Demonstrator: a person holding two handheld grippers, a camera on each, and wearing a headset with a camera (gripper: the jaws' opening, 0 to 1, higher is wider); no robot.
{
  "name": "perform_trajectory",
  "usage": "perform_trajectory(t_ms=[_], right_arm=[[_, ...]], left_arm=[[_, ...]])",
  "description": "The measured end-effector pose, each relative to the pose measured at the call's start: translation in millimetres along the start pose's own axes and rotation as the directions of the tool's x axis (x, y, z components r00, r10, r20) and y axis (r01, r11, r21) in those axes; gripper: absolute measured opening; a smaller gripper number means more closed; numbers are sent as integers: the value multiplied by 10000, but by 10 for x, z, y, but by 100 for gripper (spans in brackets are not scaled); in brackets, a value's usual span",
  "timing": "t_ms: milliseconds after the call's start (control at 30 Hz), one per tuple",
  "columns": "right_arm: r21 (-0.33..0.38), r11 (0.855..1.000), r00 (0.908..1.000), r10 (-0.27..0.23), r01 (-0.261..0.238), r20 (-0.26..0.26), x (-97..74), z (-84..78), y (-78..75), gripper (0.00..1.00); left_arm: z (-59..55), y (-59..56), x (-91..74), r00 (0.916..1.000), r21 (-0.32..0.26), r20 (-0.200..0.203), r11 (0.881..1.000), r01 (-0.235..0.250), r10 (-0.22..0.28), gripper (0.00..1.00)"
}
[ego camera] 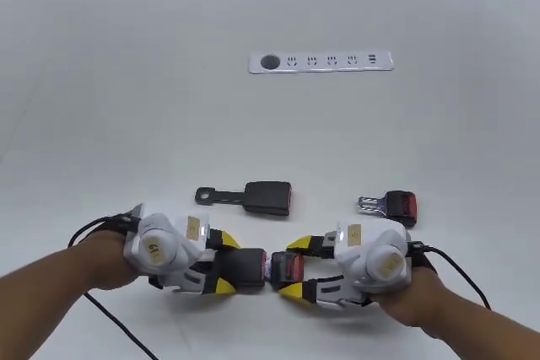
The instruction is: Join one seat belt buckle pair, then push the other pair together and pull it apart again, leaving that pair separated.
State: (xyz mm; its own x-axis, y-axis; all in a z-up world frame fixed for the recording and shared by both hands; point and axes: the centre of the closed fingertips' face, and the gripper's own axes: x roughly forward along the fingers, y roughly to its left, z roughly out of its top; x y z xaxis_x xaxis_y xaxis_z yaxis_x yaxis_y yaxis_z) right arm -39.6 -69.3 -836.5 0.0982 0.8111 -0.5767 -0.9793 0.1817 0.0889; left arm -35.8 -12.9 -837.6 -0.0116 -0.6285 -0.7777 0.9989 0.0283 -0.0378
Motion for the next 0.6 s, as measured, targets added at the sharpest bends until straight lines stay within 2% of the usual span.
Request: perform_trajectory(t_ms=[167, 600], right_arm=[[-283, 9996, 10000, -17, 17, 2, -4, -3, -3, 34], [-405, 9989, 9993, -232, 244, 295, -14, 3, -7, 34]], left_arm=[[-3, -3, -4, 9997, -70, 244, 10000, 16, -15, 34], [-18, -1, -2, 9978, -102, 656, 9999, 43, -36, 34]])
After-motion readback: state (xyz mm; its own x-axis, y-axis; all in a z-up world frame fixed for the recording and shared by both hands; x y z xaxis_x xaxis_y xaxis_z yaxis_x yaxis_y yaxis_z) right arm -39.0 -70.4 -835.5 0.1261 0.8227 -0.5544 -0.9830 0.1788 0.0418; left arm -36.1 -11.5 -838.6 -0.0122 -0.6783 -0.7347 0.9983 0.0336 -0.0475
